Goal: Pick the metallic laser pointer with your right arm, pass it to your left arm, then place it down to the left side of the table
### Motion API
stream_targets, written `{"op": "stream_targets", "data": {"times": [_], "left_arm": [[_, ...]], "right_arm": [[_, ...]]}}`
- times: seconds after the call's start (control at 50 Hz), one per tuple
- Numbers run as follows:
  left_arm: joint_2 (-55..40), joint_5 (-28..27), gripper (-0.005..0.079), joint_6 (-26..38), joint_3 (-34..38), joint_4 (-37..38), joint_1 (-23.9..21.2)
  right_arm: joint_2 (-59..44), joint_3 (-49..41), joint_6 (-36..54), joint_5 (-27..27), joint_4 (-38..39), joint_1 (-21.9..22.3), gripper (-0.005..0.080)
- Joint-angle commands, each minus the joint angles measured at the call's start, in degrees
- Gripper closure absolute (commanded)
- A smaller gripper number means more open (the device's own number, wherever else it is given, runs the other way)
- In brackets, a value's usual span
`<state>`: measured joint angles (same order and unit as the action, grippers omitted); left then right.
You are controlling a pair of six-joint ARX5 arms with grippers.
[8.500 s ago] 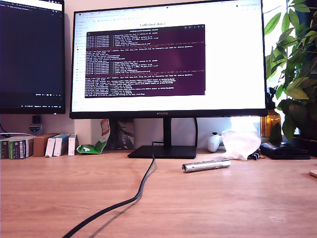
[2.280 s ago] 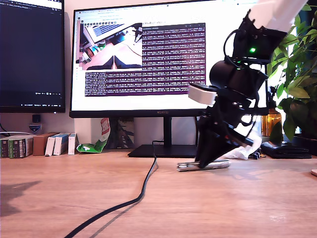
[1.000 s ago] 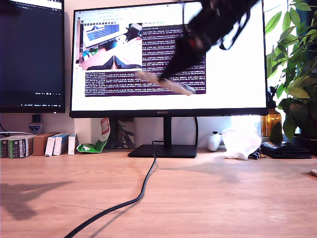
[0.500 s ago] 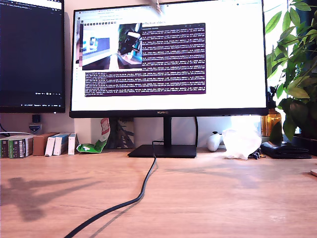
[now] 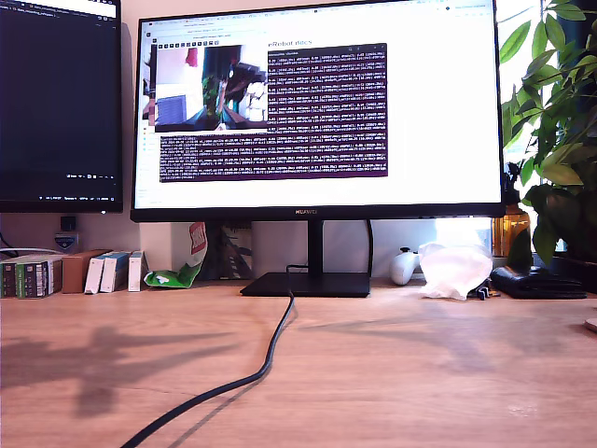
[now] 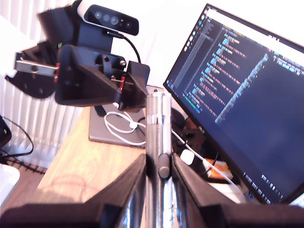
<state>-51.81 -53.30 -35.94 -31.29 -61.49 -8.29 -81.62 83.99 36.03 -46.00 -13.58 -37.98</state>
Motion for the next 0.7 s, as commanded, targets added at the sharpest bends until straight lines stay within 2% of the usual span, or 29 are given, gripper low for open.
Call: {"op": "stream_targets", "data": {"times": [0.0,0.18,0.68], "left_arm": [[-1.20,0.33,0.0445,-0.81,-0.61,-1.53,-0.79],[-3.43,1.27,0.0445,-1.62,-1.46,-4.24,-2.64],[-4.50,0.63,0.0445,-1.62,-5.18,-4.15,-8.11]], "right_arm": [[-0.48,-0.48,-0.28,-0.20,0.63,-1.11,0.0763],[-0.48,-0.48,-0.31,-0.20,0.63,-2.49,0.0763],[-0.48,-0.48,-0.31,-0.15,1.66,-3.69,0.0763]]}}
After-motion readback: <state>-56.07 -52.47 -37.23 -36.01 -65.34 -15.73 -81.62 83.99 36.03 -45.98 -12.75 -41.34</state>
